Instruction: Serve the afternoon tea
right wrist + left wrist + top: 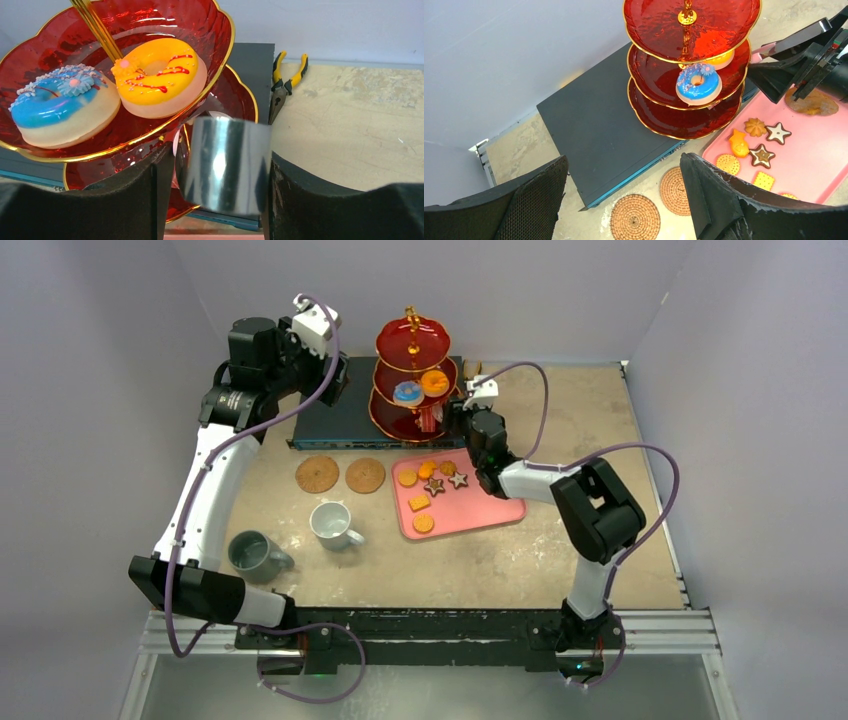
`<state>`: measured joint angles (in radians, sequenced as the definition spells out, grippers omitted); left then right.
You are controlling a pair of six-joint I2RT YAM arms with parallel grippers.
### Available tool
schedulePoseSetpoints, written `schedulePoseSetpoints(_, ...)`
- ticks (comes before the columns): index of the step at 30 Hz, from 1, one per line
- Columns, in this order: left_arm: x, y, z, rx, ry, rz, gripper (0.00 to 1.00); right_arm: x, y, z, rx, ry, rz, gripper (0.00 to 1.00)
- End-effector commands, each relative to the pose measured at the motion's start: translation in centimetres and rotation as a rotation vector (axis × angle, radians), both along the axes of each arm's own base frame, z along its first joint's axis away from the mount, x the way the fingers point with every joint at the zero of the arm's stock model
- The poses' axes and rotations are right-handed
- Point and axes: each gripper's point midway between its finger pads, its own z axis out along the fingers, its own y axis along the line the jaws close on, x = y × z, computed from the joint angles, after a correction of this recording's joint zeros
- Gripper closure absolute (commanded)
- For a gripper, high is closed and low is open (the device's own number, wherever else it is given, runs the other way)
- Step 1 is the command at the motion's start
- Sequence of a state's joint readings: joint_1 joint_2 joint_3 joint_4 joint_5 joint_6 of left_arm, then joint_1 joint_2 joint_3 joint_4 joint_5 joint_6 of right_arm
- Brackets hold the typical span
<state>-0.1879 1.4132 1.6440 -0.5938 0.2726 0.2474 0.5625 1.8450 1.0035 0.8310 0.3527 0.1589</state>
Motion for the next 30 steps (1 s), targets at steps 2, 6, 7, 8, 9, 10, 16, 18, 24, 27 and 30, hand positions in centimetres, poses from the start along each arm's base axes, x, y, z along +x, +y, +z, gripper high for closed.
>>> schedulePoseSetpoints(2,-0.5,0.5,3.0,-0.004,-0.083,0.007,0.18,0.8,0.4,4.7,0.074,-0.106,-0.002,0.39)
schedulePoseSetpoints(6,-0.3,0.3,2.9,-0.010,-0.080,-0.002,0.18,0.3,0.1,5.6,0.066,-0.123,0.005,0.37)
schedulePoseSetpoints(7,-0.2,0.1,2.9,-0.015,-0.078,-0.008,0.18,0.2,0.1,5.8,0.064,-0.127,0.009,0.37)
schedulePoseSetpoints(8,0.0,0.0,2.7,-0.019,-0.077,-0.015,0.18,0.0,0.0,5.9,0.059,-0.130,0.010,0.37)
schedulePoseSetpoints(9,0.1,-0.3,2.7,-0.023,-0.078,-0.027,0.18,0.0,-0.1,5.9,0.056,-0.131,0.009,0.36)
schedulePoseSetpoints(10,0.3,-0.7,2.6,-0.031,-0.075,-0.043,0.18,-0.1,-0.2,5.9,0.051,-0.132,0.011,0.36)
schedulePoseSetpoints(16,2.5,-2.2,3.0,-0.080,-0.081,-0.091,0.19,-0.4,-0.5,5.5,0.031,-0.130,0.006,0.36)
schedulePoseSetpoints(18,3.2,-2.8,3.8,-0.097,-0.104,-0.116,0.20,-0.7,-0.7,6.0,0.028,-0.143,0.007,0.37)
schedulePoseSetpoints(24,6.1,-5.4,6.3,-0.180,-0.181,-0.195,0.22,-2.9,-2.2,7.8,0.046,-0.181,0.001,0.38)
schedulePoseSetpoints(27,7.0,-8.0,7.0,-0.207,-0.198,-0.275,0.22,-4.6,-2.4,8.6,0.068,-0.192,0.036,0.39)
schedulePoseSetpoints(30,7.3,-10.8,7.1,-0.203,-0.209,-0.355,0.21,-6.1,-2.5,9.0,0.069,-0.186,0.072,0.39)
